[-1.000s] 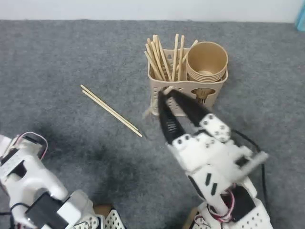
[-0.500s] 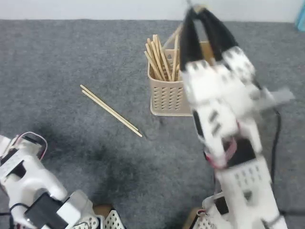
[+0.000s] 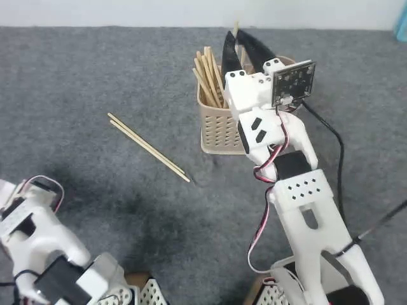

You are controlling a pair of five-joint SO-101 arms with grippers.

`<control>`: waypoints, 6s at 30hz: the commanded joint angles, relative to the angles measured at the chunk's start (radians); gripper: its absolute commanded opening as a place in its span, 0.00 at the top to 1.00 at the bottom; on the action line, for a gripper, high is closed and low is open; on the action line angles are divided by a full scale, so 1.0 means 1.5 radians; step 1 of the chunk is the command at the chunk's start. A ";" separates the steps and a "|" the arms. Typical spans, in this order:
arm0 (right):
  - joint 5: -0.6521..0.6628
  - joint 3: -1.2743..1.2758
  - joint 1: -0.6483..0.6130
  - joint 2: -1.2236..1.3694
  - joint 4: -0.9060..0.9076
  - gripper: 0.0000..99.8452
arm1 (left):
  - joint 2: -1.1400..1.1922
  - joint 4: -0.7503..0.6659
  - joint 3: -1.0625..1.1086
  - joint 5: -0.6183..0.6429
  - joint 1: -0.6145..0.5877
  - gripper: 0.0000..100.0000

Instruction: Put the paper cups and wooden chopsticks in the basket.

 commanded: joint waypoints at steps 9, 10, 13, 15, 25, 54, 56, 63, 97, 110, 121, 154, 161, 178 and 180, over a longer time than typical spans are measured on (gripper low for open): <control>-0.091 -0.286 0.007 -0.050 0.323 0.80 | -0.002 0.001 -0.029 0.005 -0.001 0.87; -0.121 -0.307 0.006 -0.061 0.347 0.80 | -0.002 0.001 -0.029 0.005 -0.001 0.87; -0.178 -0.342 -0.033 -0.093 0.420 0.81 | -0.002 0.001 -0.029 0.005 -0.001 0.87; -0.164 -0.345 -0.084 -0.102 0.471 0.81 | -0.002 0.001 -0.029 0.005 -0.001 0.87; 0.013 -0.274 -0.330 0.021 0.685 0.81 | -0.002 0.001 -0.029 0.005 -0.001 0.87; 0.164 -0.343 -0.277 0.635 0.531 0.99 | -0.002 0.000 -0.029 0.005 0.001 0.87; 0.164 -0.337 -0.277 0.621 0.535 0.97 | -0.002 0.000 -0.029 0.005 0.001 0.87; 0.163 -0.326 -0.277 0.510 0.671 0.99 | -0.002 -0.001 -0.029 0.005 0.001 0.87; 0.338 0.248 -0.217 -0.100 0.788 0.75 | -0.002 0.000 -0.029 0.005 0.000 0.87; 0.244 0.137 -0.344 -0.014 0.582 0.88 | -0.002 0.001 -0.029 0.005 0.000 0.87; 0.173 -0.049 -0.351 0.305 0.412 0.82 | -0.002 0.001 -0.029 0.005 -0.001 0.87; 0.135 -0.221 -0.337 0.152 0.624 0.99 | -0.002 -0.001 -0.029 0.005 0.000 0.87; 0.134 -0.075 -0.337 -0.086 0.657 0.99 | -0.002 -0.001 -0.029 0.005 0.000 0.87; -0.040 0.074 -0.115 -0.373 0.102 0.99 | -0.002 0.001 -0.029 0.005 0.000 0.87; -0.040 0.050 -0.081 -0.340 0.016 0.99 | -0.002 0.001 -0.029 0.005 -0.001 0.87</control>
